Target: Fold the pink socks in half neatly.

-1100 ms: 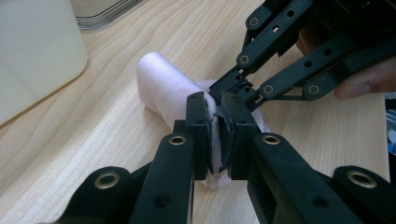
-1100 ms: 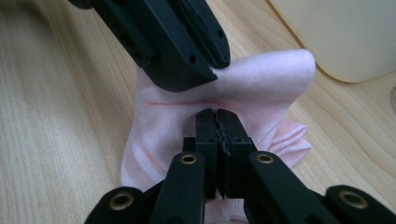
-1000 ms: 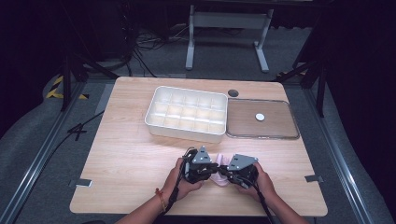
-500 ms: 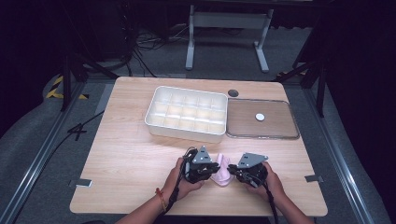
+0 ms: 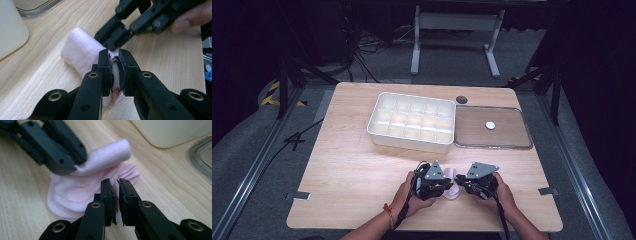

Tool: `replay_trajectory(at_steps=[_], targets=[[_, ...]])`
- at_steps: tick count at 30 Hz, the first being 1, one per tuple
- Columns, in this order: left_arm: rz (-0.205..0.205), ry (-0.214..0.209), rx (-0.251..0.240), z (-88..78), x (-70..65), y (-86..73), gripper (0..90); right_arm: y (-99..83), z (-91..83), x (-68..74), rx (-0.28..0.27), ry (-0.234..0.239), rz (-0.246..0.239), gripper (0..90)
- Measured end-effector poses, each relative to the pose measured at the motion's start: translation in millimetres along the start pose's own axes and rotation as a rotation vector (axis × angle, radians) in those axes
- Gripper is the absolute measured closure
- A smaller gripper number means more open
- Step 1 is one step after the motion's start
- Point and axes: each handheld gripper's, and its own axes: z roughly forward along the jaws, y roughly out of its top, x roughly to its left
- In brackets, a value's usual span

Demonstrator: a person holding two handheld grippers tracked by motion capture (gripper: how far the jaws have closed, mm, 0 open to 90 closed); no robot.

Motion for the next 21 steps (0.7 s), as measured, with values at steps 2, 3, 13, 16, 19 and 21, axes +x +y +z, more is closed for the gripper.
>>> replay_trajectory(at_steps=[2,3,13,16,19,21], targets=[[-0.008,-0.003,-0.006,0.0,0.7,-0.2,81.1,-1.8,-2.8,-3.0,-0.001,-0.006,0.014,85.5],[-0.009,-0.006,-0.009,0.5,1.1,-0.2,81.1,-3.3,-3.2,-4.4,0.011,0.0,0.021,86.2],[-0.006,-0.015,0.001,12.9,-5.6,-1.6,76.8,-4.6,2.4,-2.9,0.008,0.02,0.033,89.5],[-0.005,-0.016,0.006,13.3,-6.0,-2.1,76.0,-4.8,2.4,-3.3,0.005,0.02,0.031,89.4],[-0.003,-0.013,0.006,13.6,-6.0,-3.0,75.6,-4.1,1.6,-3.9,0.008,0.017,0.029,88.1],[-0.002,-0.013,0.005,14.1,-6.2,-3.1,74.8,-2.2,-1.1,-5.1,-0.004,0.008,0.031,86.2]])
